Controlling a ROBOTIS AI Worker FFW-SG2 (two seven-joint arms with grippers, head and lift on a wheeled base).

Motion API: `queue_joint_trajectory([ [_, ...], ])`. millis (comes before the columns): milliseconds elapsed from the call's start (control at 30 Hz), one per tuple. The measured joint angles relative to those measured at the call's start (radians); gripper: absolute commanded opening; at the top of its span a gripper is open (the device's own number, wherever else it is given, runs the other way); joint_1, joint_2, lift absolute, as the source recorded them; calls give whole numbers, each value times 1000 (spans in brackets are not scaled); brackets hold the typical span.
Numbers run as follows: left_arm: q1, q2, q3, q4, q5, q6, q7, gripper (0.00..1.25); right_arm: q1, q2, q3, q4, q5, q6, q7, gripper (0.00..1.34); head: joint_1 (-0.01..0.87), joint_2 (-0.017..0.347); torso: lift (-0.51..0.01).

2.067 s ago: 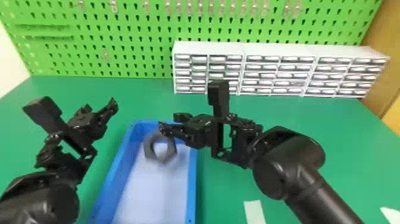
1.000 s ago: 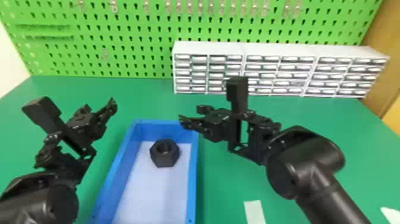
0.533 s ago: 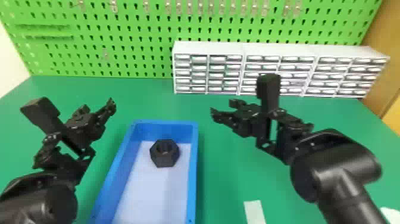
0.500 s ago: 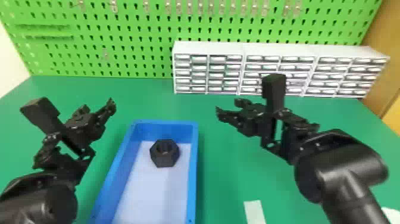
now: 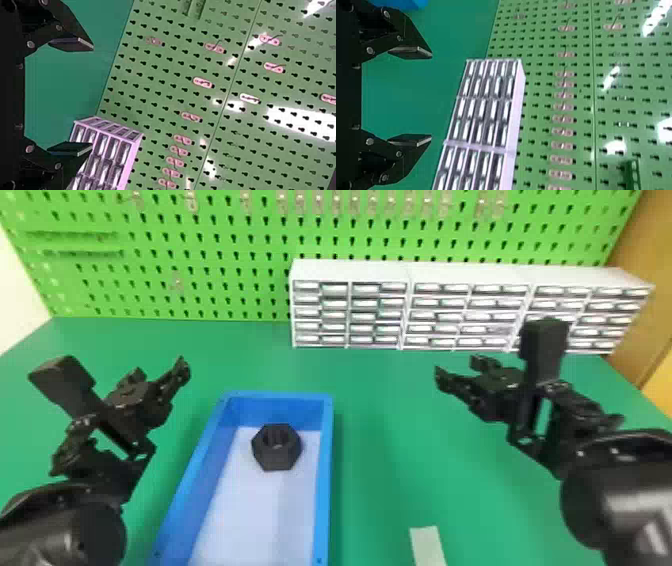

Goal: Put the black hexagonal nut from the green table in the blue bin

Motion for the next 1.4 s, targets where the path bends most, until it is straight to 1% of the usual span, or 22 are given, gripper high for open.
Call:
queue_joint_trajectory([
  [333, 1, 0, 6, -2, 0, 0, 0, 871, 76, 19, -145, -54, 24, 27, 21, 824, 666, 32, -100],
  [500, 4, 0, 12, -4, 0, 0, 0, 873, 101, 30, -229, -64, 3, 55, 53, 825, 666, 32, -100],
  [667, 8, 0, 20, -4, -7, 0, 0, 873, 111, 28, -303, -64, -11, 74, 104, 827, 666, 32, -100],
  [800, 14, 0, 34, 8, -11, 4, -14, 871, 110, 23, -352, -32, -27, 82, 168, 838, 666, 32, -100],
  [967, 20, 0, 52, 27, -11, 6, -56, 847, 104, 20, -407, 58, -128, 83, 237, 850, 666, 32, -100],
  [1067, 20, 0, 60, 38, -10, 6, -81, 847, 103, 21, -426, 89, -151, 83, 246, 850, 666, 32, -100],
  [1167, 20, 0, 66, 45, -10, 6, -92, 848, 103, 29, -441, 100, -138, 82, 246, 850, 666, 32, -100],
  [1400, 24, 0, 71, 48, -6, 6, -94, 851, 107, 44, -467, 123, -121, 72, 245, 850, 666, 32, -100],
])
